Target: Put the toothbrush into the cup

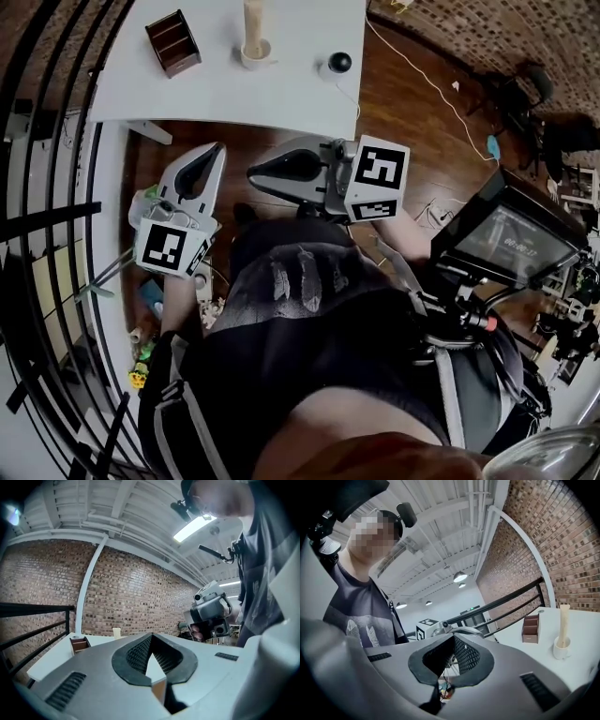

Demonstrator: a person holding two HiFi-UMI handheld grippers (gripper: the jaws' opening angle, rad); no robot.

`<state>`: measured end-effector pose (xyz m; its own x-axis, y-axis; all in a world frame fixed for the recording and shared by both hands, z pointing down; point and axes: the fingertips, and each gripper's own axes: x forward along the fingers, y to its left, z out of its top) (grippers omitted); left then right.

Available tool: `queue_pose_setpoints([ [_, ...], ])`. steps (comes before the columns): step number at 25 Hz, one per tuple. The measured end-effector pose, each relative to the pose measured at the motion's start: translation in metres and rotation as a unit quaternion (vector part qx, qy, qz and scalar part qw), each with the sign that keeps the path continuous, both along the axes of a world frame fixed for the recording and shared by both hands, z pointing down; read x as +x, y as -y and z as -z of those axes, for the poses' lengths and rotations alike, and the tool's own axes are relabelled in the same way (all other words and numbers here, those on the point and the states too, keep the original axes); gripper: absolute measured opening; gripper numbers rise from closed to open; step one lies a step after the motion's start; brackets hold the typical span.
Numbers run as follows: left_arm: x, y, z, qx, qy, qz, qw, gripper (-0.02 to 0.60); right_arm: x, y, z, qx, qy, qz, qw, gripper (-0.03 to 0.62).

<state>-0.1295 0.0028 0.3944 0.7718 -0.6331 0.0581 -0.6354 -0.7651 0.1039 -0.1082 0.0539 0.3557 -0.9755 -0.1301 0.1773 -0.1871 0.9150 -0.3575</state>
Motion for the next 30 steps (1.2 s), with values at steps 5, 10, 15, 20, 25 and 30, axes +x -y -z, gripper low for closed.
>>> queue_pose_setpoints([
  [5, 0.04, -0.006, 0.012, -0.013, 0.008, -0.002, 0.9999, -0.015, 0.035, -0.004, 0.007, -0.014, 0.016, -0.001, 1.0, -0.005],
  [10, 0.086, 0.0, 0.034, -0.015, 0.028, -0.028, 0.9991, -0.015, 0.076, 0.0, 0.029, -0.018, 0.05, -0.022, 0.998, -0.006],
  [15, 0.122, -0.018, 0.021, -0.007, 0.039, -0.068, 0.9969, -0.015, 0.109, -0.021, 0.01, 0.017, 0.061, -0.071, 0.995, -0.006],
  [20, 0.158, -0.022, 0.033, -0.017, 0.055, -0.074, 0.9956, -0.015, 0.148, -0.025, 0.009, -0.021, 0.091, -0.095, 0.991, -0.005],
  [25, 0.192, -0.029, 0.045, -0.029, 0.063, -0.079, 0.9944, -0.015, 0.184, -0.023, 0.016, -0.032, 0.109, -0.119, 0.986, -0.006],
  [30, 0.215, -0.036, 0.043, -0.03, 0.09, -0.068, 0.9931, -0.015, 0.206, -0.037, 0.022, -0.014, 0.112, -0.092, 0.989, -0.006],
])
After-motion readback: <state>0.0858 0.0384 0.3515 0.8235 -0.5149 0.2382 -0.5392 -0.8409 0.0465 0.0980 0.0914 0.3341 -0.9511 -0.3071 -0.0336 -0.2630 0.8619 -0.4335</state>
